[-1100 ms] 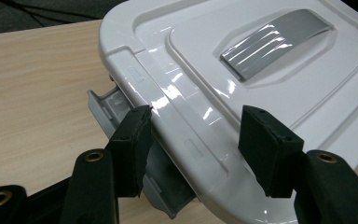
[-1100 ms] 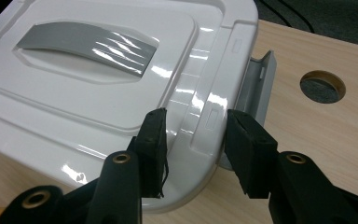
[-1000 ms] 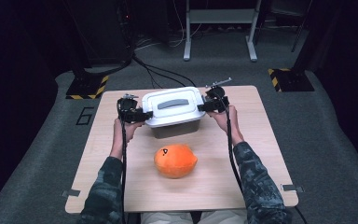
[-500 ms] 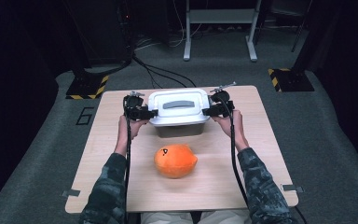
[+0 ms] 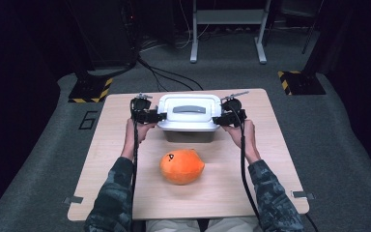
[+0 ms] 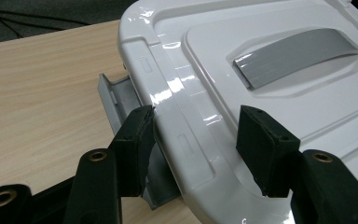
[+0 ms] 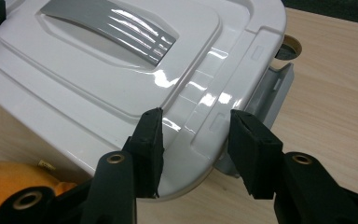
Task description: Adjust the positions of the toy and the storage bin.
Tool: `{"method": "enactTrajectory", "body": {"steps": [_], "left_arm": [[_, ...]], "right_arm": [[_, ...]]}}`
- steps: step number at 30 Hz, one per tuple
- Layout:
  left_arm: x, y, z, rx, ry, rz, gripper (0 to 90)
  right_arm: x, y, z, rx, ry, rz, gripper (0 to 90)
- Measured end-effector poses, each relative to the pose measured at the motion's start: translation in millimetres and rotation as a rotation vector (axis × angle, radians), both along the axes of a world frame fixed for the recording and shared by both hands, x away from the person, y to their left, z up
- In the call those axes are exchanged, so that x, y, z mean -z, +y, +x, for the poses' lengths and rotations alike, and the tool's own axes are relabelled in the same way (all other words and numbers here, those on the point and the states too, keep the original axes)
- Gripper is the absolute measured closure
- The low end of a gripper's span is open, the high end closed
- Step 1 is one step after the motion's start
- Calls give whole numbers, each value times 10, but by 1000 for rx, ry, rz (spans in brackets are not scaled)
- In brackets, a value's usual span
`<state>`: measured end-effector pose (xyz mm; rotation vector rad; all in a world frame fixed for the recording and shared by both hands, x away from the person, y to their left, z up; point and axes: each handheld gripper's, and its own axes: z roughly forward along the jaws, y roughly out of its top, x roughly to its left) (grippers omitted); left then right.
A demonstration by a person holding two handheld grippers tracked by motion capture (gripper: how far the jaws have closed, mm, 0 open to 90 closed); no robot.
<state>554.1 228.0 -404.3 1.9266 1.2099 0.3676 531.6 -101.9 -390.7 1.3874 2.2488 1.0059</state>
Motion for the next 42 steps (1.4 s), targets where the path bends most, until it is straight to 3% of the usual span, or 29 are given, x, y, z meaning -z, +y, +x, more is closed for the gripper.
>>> {"method": "enactTrajectory", "body": {"steps": [4,5,7,10,13,20,23,33,38,42], "left_arm": [[-19,-14,-26,-16,2,34,312],[-39,-4,-65,-25,-5,59,283],[-46,-1,-89,-36,-8,50,232],[-84,17,-188,-39,-18,77,197],[-88,14,-227,-41,-16,74,184],[-77,-17,-311,-30,-13,77,224],[-71,-27,-331,-32,-9,58,252],[-81,-84,-346,-7,-5,29,401],[-86,-80,-340,-11,-11,35,427],[-89,-73,-330,-9,-13,42,447]], "right_arm": [[18,-27,34,15,8,27,497],[17,-51,73,15,-3,28,464],[8,-72,118,20,-11,20,442],[-10,-111,190,25,-13,36,414],[-18,-141,248,19,-22,39,393],[-2,-164,495,27,-17,35,377],[7,-157,638,36,-12,39,377],[46,-86,849,28,-5,46,395],[75,-121,934,20,26,115,489],[68,-130,925,31,17,109,543]]}}
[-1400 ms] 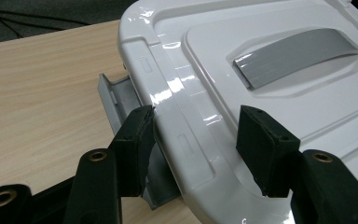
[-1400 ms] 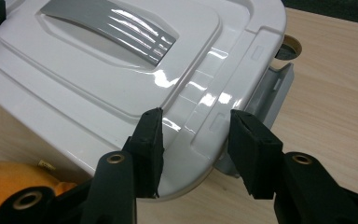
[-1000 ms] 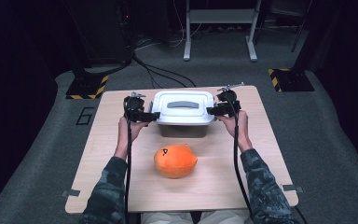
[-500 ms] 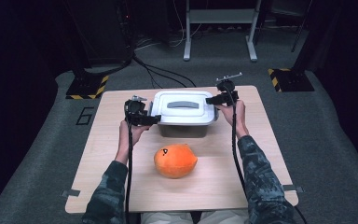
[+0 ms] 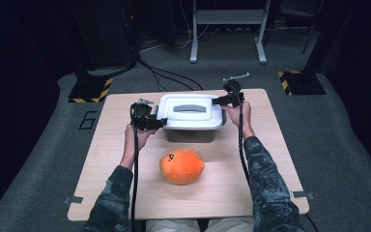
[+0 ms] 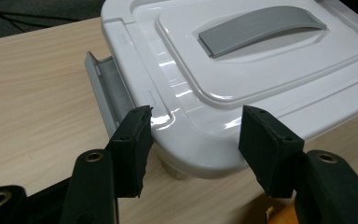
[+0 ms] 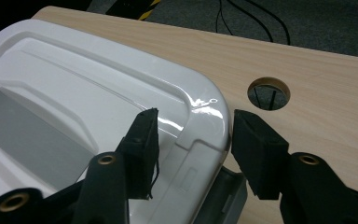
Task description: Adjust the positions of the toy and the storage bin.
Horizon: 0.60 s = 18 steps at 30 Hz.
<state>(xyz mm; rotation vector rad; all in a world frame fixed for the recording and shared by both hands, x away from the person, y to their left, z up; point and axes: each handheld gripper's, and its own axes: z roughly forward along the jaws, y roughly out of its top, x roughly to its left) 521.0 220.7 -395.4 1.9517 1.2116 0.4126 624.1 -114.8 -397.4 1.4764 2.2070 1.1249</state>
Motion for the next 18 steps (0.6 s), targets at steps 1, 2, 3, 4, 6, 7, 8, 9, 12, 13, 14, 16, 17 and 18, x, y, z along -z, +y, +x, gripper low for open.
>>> {"method": "enactTrajectory", "body": {"steps": [1,2,3,4,6,7,8,9,12,13,14,16,17,18], "left_arm": [[-1,-9,5,-5,-2,2,449],[-1,-9,5,-5,-2,2,453],[-3,-10,18,-1,-8,11,455],[-3,-10,18,-1,-8,11,457],[24,-39,56,-19,-8,44,500],[39,-41,70,-18,-11,40,495],[39,-41,70,-18,-11,40,493],[38,-35,81,-9,-10,40,493],[39,-51,91,-10,-10,39,493],[42,-57,102,-9,-11,35,494],[42,-57,102,-9,-11,35,495],[42,-62,120,-9,-11,34,496],[37,-76,143,-11,-9,38,497],[31,-78,154,-3,-10,50,499]], "right_arm": [[-5,-14,-12,5,-5,1,571],[-5,-14,-12,5,-5,1,571],[-4,-23,-27,0,-7,1,571],[-4,-23,-27,0,-7,1,571],[-6,-24,-64,3,-9,-2,572],[-10,-20,-82,4,-2,4,572],[-10,-20,-82,4,-2,4,572],[-12,-22,-120,3,-11,-18,572],[-19,-28,-162,11,-7,-19,568],[-11,-49,-199,9,-17,-19,566],[-11,-49,-199,9,-17,-19,566],[-10,-59,-237,15,-14,-18,564],[-11,-66,-268,20,-16,-21,561],[-16,-66,-284,24,-8,-20,559]]}}
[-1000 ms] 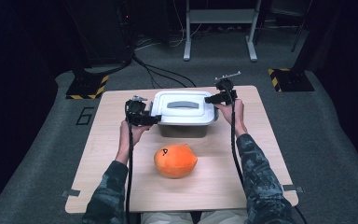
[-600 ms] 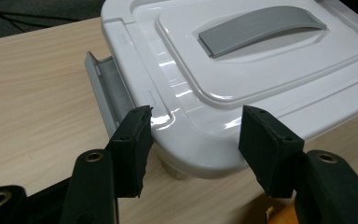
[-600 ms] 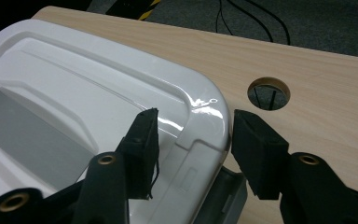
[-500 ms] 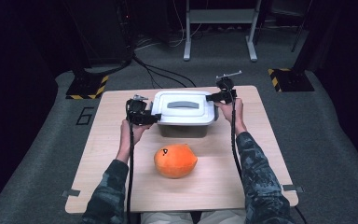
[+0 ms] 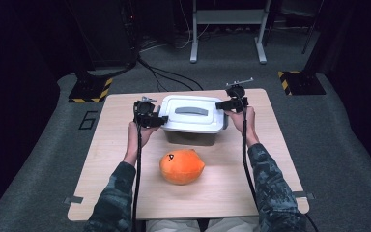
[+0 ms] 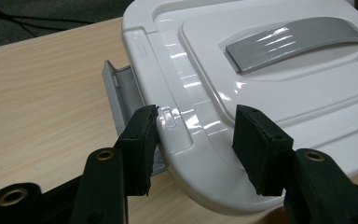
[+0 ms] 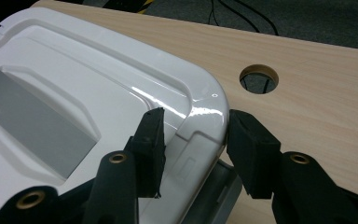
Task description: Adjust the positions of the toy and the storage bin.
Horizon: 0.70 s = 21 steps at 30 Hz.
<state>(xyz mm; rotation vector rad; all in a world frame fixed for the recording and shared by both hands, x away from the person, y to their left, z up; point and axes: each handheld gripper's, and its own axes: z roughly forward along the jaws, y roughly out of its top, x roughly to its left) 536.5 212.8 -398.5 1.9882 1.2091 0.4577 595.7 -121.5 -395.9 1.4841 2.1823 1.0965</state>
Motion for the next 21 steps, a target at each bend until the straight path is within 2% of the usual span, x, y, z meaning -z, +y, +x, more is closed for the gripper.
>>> {"method": "enactTrajectory", "body": {"steps": [4,10,21], "left_arm": [[-7,-34,36,-5,-8,11,510],[2,-69,93,-17,-21,5,531],[7,-100,171,-6,-19,1,546]], "right_arm": [[-3,-5,-69,16,-6,-8,554],[-6,-23,-164,29,-7,-16,546],[-2,-61,-432,54,-19,-30,519]]}}
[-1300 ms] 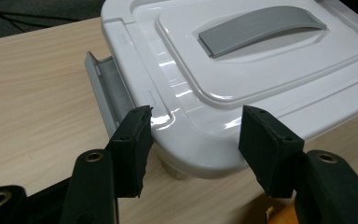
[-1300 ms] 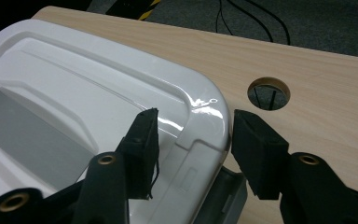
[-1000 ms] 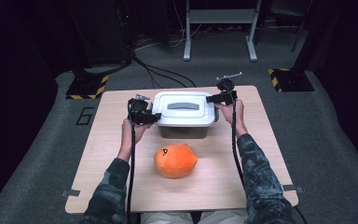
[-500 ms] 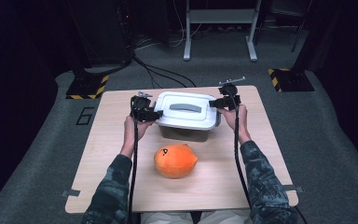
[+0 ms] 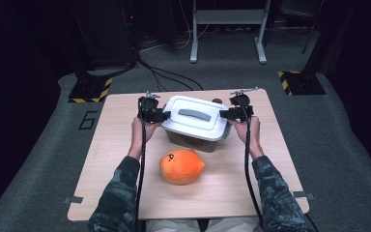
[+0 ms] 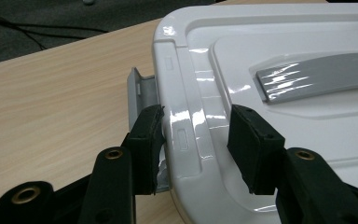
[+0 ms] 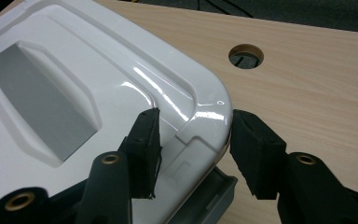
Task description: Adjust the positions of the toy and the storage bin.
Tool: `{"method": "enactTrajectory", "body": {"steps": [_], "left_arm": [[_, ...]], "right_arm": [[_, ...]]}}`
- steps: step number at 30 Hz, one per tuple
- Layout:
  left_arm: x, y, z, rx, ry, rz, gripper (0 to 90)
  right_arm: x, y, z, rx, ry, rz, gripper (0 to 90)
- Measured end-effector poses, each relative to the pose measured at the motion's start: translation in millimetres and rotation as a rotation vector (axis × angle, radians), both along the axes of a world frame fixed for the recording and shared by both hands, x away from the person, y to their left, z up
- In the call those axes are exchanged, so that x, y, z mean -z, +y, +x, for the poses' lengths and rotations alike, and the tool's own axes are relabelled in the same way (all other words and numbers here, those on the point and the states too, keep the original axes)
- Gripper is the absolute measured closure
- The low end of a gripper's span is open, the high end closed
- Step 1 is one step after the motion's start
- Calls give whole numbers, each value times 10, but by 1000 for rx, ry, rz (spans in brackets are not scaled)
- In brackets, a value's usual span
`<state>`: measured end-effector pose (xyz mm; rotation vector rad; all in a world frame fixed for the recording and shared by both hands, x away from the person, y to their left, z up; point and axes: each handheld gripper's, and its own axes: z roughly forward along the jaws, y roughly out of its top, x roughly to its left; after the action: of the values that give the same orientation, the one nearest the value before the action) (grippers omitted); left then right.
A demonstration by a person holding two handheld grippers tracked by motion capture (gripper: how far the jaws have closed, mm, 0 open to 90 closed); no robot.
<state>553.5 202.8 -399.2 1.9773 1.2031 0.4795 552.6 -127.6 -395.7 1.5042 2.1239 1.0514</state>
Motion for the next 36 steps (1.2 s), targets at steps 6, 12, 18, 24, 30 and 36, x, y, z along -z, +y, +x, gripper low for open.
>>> {"method": "enactTrajectory", "body": {"steps": [6,12,18,24,30,36], "left_arm": [[1,-30,26,0,-6,1,546],[8,-42,37,-3,-13,-6,515],[-33,47,-26,-30,2,-38,308],[-125,48,-191,-26,-24,-38,268],[-90,51,-386,8,10,-19,262],[-32,35,-429,24,36,-35,295]], "right_arm": [[0,-21,-117,-13,-4,-8,499],[8,-107,-102,-72,8,4,463],[-54,-161,-17,-111,-23,-2,380],[-100,-90,92,-169,-38,-28,381],[-62,-15,186,-200,-19,-45,393],[-37,-44,231,-215,0,5,414]]}}
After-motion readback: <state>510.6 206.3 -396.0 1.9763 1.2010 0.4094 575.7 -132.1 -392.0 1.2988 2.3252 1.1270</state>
